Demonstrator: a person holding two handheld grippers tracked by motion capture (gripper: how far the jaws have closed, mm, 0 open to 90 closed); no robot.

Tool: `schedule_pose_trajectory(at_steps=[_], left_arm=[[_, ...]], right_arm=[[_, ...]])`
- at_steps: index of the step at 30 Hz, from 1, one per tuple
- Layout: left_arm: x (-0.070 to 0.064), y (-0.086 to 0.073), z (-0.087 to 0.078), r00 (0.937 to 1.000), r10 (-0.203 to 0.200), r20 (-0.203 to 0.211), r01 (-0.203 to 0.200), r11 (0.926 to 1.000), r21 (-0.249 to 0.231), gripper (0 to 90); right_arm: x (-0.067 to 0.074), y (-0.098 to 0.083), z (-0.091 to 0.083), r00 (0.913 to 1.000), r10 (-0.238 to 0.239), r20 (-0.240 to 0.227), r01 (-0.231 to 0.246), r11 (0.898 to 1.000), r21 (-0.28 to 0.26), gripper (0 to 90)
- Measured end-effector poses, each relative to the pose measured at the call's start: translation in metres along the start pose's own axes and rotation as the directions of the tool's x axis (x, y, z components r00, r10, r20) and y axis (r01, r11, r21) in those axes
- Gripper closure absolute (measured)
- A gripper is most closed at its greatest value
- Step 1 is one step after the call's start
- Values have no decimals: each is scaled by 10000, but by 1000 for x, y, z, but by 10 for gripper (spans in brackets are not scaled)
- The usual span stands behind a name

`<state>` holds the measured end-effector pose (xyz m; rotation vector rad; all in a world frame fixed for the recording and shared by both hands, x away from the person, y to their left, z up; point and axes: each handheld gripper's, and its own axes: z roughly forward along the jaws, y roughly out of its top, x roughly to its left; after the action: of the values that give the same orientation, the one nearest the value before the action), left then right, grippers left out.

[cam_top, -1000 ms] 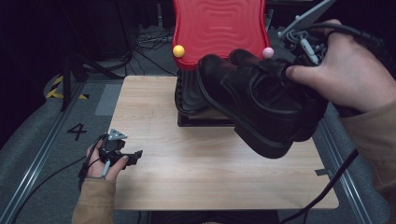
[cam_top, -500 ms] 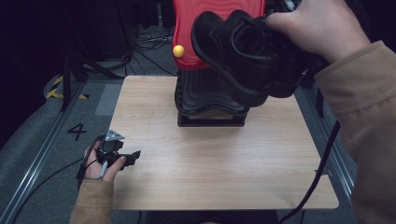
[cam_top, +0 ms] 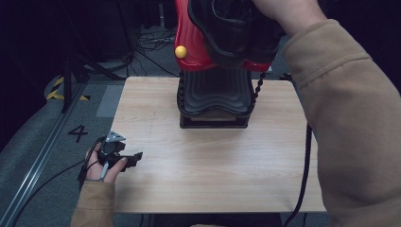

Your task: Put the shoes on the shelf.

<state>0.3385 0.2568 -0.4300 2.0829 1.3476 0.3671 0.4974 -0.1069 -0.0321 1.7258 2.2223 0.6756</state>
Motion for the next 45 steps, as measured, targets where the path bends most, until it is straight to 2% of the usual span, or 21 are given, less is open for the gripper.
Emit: schedule_pose_trajectory(at_steps=[2,7,10,13,18,23,26,29,36,39,41,45], left_arm=[[0,0,0,10000,-20,18,20,10000,-16,238],[1,0,-1,10000,10,72,-10,10000,-54,237],[2,0,-2,10000,-25,73,26,9999,-118,237],[3,0,-3,9999,-81,75,82,9999,-136,237],[3,0,-3,9998,-144,127,146,9998,-120,237],[1,0,0,9999,-46,138,47,10000,-72,237],[0,0,0,9999,-56,143,56,10000,25,237],[0,0,-1,9999,-30,129,31,10000,-80,237],[0,0,-2,10000,-18,89,19,9999,-129,236],[0,0,-1,9999,-62,131,64,9999,-121,237],[0,0,-1,9999,-52,148,54,9999,-85,236],[-1,0,-1,9999,-12,142,14,9999,-147,236]], right_arm=[[3,8,3,9997,109,196,-106,9998,-166,827],[5,22,13,9980,531,357,-512,9973,-532,826],[8,31,21,9952,634,744,-547,9921,-1132,826],[9,37,29,9940,699,839,-556,9851,-1628,826],[8,43,40,9930,755,911,-572,9802,-1895,826],[5,45,57,9924,762,962,-513,9698,-2385,824],[3,44,64,9924,769,959,-512,9679,-2461,822],[4,42,71,9923,781,960,-517,9664,-2517,821],[11,38,95,9909,889,1015,-593,9627,-2640,817],[13,38,97,9898,876,1124,-540,9604,-2732,815],[16,37,97,9877,788,1350,-410,9641,-2624,812],[18,34,94,9858,795,1480,-406,9675,-2496,807]])
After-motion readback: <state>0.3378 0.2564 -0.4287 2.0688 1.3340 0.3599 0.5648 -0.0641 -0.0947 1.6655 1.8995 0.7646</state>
